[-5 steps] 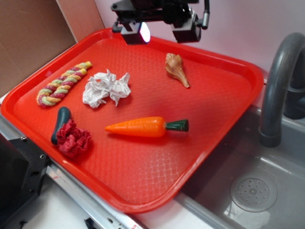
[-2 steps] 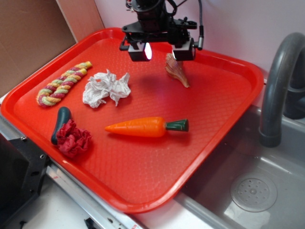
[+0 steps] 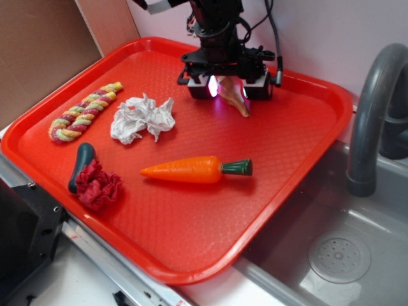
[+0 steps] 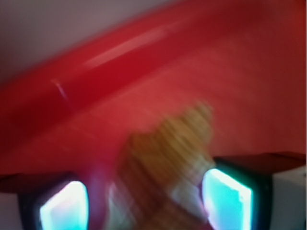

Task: Grab the shell.

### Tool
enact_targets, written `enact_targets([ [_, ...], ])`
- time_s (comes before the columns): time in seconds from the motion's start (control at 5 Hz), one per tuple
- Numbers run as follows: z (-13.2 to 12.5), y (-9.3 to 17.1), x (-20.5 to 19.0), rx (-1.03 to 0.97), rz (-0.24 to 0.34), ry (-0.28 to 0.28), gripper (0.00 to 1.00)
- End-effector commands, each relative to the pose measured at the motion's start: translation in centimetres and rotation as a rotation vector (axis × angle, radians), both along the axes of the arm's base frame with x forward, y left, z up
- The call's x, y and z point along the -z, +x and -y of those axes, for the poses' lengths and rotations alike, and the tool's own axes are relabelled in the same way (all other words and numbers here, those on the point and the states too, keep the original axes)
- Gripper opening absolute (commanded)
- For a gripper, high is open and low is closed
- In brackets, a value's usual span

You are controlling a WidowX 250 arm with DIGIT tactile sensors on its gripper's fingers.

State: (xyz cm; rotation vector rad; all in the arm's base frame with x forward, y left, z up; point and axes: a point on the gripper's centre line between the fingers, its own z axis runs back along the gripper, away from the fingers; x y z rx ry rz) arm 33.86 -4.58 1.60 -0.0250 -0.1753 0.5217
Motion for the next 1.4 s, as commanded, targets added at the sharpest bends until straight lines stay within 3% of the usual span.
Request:
enact_targets([
  [0.0,-1.2,0.2,-1.3,0.007,-0.04,-0.025,0.0],
  [0.2,-1.5,-1.5,-5.6,0.109,-0.096,0.085,0.0],
  [0.4,-1.4,-3.3,-9.5,0.191,-0.177,0.104,0.0],
  [0.6,-0.7,-4.2,-12.5,0.303,-0.211,0.074,0.0],
  [0.8,0.2,-4.8,-13.9,0.468,-0.241,-0.005,0.0],
  [1.0,0.7,-6.4,-16.1,0.569,-0.239,0.027,0.0],
  [1.2,1.2,-8.4,-18.7,0.617,-0.188,0.086,0.0],
])
